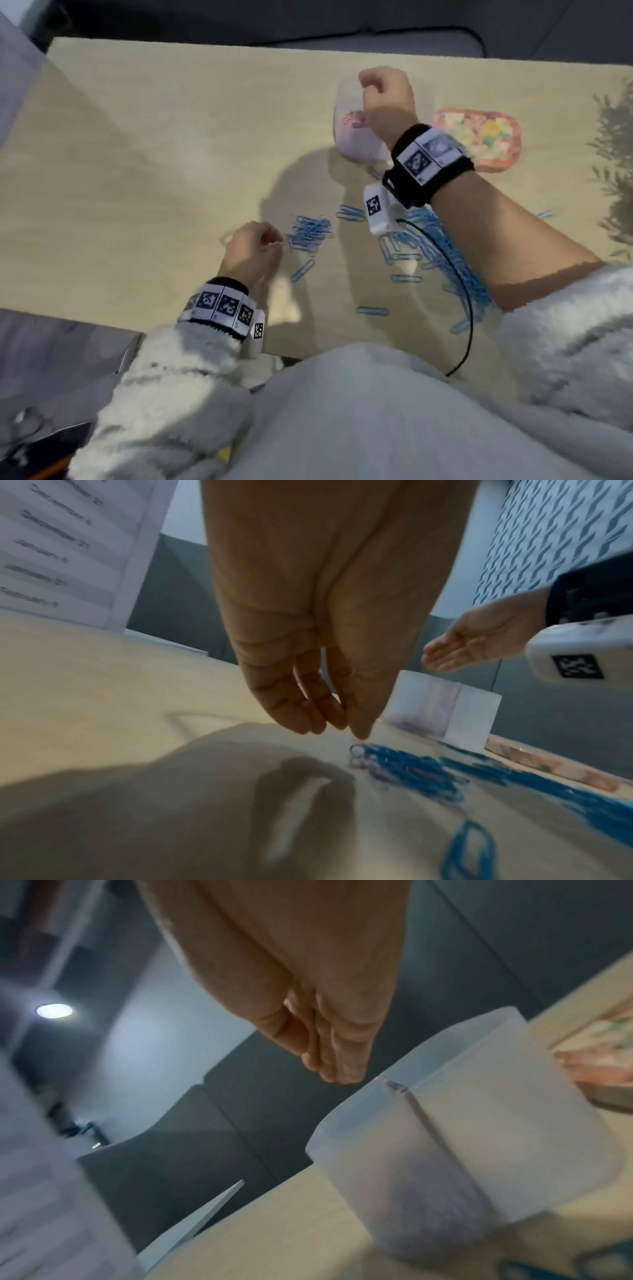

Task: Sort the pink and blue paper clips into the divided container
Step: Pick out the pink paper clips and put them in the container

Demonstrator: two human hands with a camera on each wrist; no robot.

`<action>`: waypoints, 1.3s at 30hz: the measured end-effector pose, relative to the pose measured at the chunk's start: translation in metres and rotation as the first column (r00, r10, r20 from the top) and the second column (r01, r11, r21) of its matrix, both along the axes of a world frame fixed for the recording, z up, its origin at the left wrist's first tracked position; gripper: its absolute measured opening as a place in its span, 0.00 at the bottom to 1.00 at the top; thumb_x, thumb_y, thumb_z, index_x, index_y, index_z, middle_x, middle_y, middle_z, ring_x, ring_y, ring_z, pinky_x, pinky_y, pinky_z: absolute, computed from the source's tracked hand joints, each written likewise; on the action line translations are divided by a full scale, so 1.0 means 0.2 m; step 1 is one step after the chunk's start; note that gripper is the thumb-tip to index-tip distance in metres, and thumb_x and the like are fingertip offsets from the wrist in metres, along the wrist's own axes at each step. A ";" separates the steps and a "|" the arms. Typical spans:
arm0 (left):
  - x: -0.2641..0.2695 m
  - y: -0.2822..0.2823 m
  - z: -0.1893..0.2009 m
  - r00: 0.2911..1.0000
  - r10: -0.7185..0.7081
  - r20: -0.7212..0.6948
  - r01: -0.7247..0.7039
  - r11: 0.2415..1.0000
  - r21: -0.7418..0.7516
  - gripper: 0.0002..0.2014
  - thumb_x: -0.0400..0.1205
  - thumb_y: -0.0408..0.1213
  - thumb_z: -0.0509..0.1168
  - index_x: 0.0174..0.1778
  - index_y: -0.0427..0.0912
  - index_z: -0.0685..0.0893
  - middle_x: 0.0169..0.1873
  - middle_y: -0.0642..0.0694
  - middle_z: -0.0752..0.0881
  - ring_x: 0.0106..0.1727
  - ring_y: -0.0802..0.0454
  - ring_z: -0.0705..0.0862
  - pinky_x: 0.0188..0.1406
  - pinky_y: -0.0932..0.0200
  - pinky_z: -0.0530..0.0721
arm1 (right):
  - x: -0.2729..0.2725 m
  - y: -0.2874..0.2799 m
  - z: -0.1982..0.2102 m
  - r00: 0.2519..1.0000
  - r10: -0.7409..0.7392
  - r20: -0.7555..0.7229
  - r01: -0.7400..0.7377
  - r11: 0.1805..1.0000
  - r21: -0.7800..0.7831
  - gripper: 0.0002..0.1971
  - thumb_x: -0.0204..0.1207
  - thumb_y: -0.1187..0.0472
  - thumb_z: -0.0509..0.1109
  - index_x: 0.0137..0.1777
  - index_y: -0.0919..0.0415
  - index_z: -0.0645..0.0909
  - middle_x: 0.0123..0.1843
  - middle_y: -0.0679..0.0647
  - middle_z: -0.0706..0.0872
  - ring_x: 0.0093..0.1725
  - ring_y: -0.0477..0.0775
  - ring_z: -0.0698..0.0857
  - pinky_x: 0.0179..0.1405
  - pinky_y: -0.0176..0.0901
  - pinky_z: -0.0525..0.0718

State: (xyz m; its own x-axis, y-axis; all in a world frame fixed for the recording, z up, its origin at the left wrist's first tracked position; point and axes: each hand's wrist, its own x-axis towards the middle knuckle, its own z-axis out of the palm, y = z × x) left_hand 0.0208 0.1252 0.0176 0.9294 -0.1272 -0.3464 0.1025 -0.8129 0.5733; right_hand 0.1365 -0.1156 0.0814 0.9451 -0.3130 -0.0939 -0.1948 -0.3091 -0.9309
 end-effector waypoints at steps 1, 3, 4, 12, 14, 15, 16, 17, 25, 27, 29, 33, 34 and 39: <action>-0.04 0.01 -0.02 0.999 -0.009 -0.042 0.009 1.000 0.000 0.03 0.74 0.34 0.70 0.41 0.44 0.84 0.43 0.44 0.86 0.47 0.45 0.84 0.52 0.52 0.84 | -0.07 0.03 -0.03 0.999 0.028 0.026 -0.028 1.000 0.012 0.14 0.75 0.69 0.56 0.51 0.64 0.83 0.47 0.56 0.82 0.49 0.59 0.84 0.55 0.50 0.85; -0.11 0.01 -0.03 0.995 -0.055 -0.085 0.056 0.998 0.013 0.05 0.71 0.38 0.73 0.36 0.47 0.82 0.39 0.45 0.85 0.44 0.45 0.84 0.49 0.51 0.84 | -0.22 0.09 -0.11 0.975 0.219 -0.048 -0.220 0.975 -0.035 0.13 0.74 0.73 0.57 0.48 0.68 0.84 0.42 0.57 0.83 0.39 0.53 0.83 0.43 0.41 0.83; -0.15 -0.01 -0.04 0.993 -0.081 -0.086 0.085 0.996 0.033 0.05 0.71 0.39 0.73 0.35 0.47 0.82 0.39 0.46 0.84 0.43 0.46 0.83 0.46 0.52 0.82 | -0.30 0.13 -0.15 0.936 0.330 -0.126 -0.341 0.936 -0.082 0.13 0.73 0.74 0.58 0.47 0.68 0.85 0.41 0.58 0.84 0.36 0.49 0.80 0.40 0.35 0.80; -0.27 -0.28 -0.05 0.973 -0.230 -0.014 0.230 0.973 -0.021 0.07 0.77 0.39 0.66 0.42 0.39 0.84 0.41 0.43 0.84 0.45 0.44 0.81 0.43 0.52 0.77 | -0.58 0.26 -0.29 0.800 0.512 -0.313 -0.600 0.677 -0.426 0.11 0.76 0.66 0.63 0.52 0.60 0.86 0.55 0.57 0.86 0.55 0.57 0.83 0.55 0.44 0.77; -0.26 -0.28 -0.05 0.987 -0.152 0.042 0.155 0.986 -0.065 0.06 0.79 0.37 0.63 0.43 0.41 0.84 0.43 0.43 0.85 0.46 0.45 0.82 0.46 0.50 0.79 | -0.60 0.24 -0.30 0.831 0.478 -0.284 -0.556 0.700 -0.449 0.11 0.76 0.66 0.62 0.51 0.60 0.85 0.54 0.57 0.85 0.55 0.58 0.82 0.56 0.47 0.77; -0.24 -0.26 -0.05 0.991 -0.099 0.096 0.105 0.992 -0.069 0.06 0.79 0.36 0.62 0.45 0.41 0.84 0.45 0.43 0.85 0.48 0.45 0.81 0.48 0.51 0.78 | -0.60 0.24 -0.31 0.837 0.469 -0.283 -0.547 0.703 -0.454 0.11 0.76 0.66 0.62 0.51 0.60 0.85 0.54 0.57 0.85 0.55 0.59 0.82 0.55 0.48 0.76; -0.22 -0.23 -0.05 0.986 -0.052 0.156 0.061 0.997 -0.049 0.06 0.80 0.35 0.62 0.48 0.42 0.84 0.47 0.43 0.84 0.51 0.46 0.80 0.50 0.51 0.77 | -0.61 0.24 -0.31 0.830 0.475 -0.293 -0.558 0.691 -0.459 0.11 0.76 0.66 0.62 0.51 0.60 0.85 0.54 0.58 0.84 0.56 0.60 0.82 0.55 0.48 0.76; -0.20 -0.19 -0.05 0.978 -0.024 0.206 0.026 1.000 -0.008 0.08 0.80 0.34 0.62 0.51 0.42 0.84 0.50 0.42 0.82 0.54 0.46 0.79 0.52 0.51 0.77 | -0.62 0.25 -0.32 0.815 0.493 -0.304 -0.579 0.667 -0.469 0.11 0.77 0.65 0.63 0.53 0.60 0.85 0.55 0.58 0.83 0.56 0.60 0.81 0.55 0.48 0.76; -0.08 -0.11 -0.08 0.978 -0.014 0.207 -0.007 0.995 0.101 0.10 0.78 0.36 0.65 0.55 0.44 0.80 0.53 0.45 0.81 0.56 0.46 0.78 0.56 0.54 0.77 | -0.62 0.37 -0.36 0.776 0.515 -0.364 -0.625 0.553 -0.551 0.12 0.75 0.57 0.68 0.56 0.60 0.79 0.58 0.58 0.78 0.54 0.62 0.81 0.50 0.53 0.80; -0.08 -0.11 -0.09 0.982 -0.014 0.187 0.002 0.998 0.064 0.10 0.77 0.34 0.66 0.54 0.43 0.81 0.51 0.45 0.82 0.54 0.46 0.80 0.55 0.54 0.78 | -0.62 0.35 -0.36 0.774 0.509 -0.377 -0.629 0.551 -0.548 0.09 0.76 0.58 0.66 0.54 0.60 0.80 0.56 0.58 0.79 0.55 0.62 0.81 0.49 0.52 0.78; -0.09 -0.11 -0.09 0.981 -0.004 0.194 -0.002 1.000 0.031 0.10 0.76 0.32 0.66 0.53 0.41 0.81 0.50 0.43 0.82 0.53 0.46 0.81 0.54 0.53 0.79 | -0.63 0.32 -0.36 0.800 0.482 -0.358 -0.600 0.611 -0.517 0.08 0.77 0.58 0.65 0.52 0.59 0.81 0.55 0.58 0.80 0.55 0.61 0.81 0.48 0.49 0.76; -0.10 -0.11 -0.11 0.967 -0.040 0.250 0.021 0.997 0.078 0.09 0.78 0.33 0.65 0.53 0.42 0.83 0.51 0.42 0.82 0.56 0.44 0.77 0.57 0.53 0.74 | -0.66 0.21 -0.36 0.883 0.382 -0.272 -0.461 0.813 -0.355 0.06 0.76 0.60 0.67 0.48 0.59 0.85 0.49 0.55 0.85 0.49 0.55 0.81 0.51 0.46 0.77; -0.10 -0.11 -0.10 0.958 -0.070 0.277 0.043 0.994 0.102 0.08 0.78 0.34 0.64 0.52 0.42 0.84 0.52 0.41 0.82 0.56 0.42 0.77 0.58 0.52 0.73 | -0.67 0.18 -0.36 0.907 0.339 -0.250 -0.404 0.865 -0.296 0.06 0.75 0.60 0.68 0.46 0.60 0.86 0.46 0.54 0.86 0.46 0.52 0.81 0.49 0.43 0.77; -0.10 -0.13 -0.08 0.924 -0.292 0.248 0.236 0.943 0.234 0.08 0.76 0.41 0.67 0.49 0.46 0.86 0.52 0.45 0.83 0.60 0.43 0.74 0.59 0.50 0.68 | -0.70 0.03 -0.33 0.945 0.190 -0.267 -0.226 0.967 -0.113 0.07 0.75 0.64 0.69 0.46 0.68 0.86 0.41 0.56 0.86 0.41 0.49 0.81 0.42 0.33 0.76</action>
